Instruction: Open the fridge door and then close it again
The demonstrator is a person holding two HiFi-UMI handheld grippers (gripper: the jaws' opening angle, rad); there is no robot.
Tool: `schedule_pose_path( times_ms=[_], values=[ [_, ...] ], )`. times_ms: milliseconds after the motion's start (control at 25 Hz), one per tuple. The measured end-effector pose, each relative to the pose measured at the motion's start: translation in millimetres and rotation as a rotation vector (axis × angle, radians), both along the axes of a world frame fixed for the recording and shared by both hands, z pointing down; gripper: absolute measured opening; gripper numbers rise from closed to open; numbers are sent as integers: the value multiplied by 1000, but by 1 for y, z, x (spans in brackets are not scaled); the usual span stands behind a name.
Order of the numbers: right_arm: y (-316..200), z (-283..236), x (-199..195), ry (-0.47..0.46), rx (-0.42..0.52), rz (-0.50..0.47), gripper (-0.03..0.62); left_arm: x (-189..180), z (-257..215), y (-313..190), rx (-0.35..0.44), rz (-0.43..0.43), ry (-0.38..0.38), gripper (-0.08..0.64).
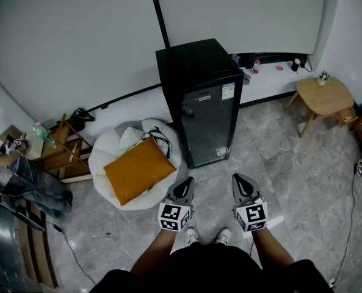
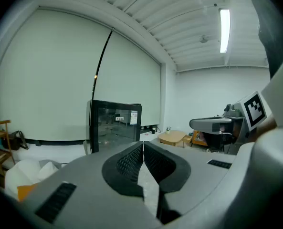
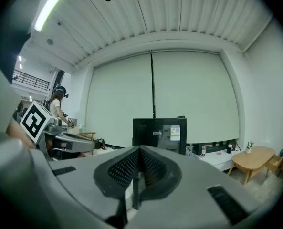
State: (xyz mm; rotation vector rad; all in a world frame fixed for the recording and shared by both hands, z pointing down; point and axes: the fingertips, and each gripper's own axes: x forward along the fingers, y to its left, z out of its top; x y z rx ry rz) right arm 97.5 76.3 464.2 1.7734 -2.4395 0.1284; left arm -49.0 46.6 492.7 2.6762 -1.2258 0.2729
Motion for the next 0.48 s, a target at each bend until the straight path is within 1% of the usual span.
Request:
schedule_pose_path(
  times_ms=[200,480],
  values=[
    [-1,-3,7,-13,4,0,10,7,2,5,-9,-6,-2,23],
    [-3,-2,10,-10,13,-26,10,13,3,11,-10,-26,-5,23]
  ],
)
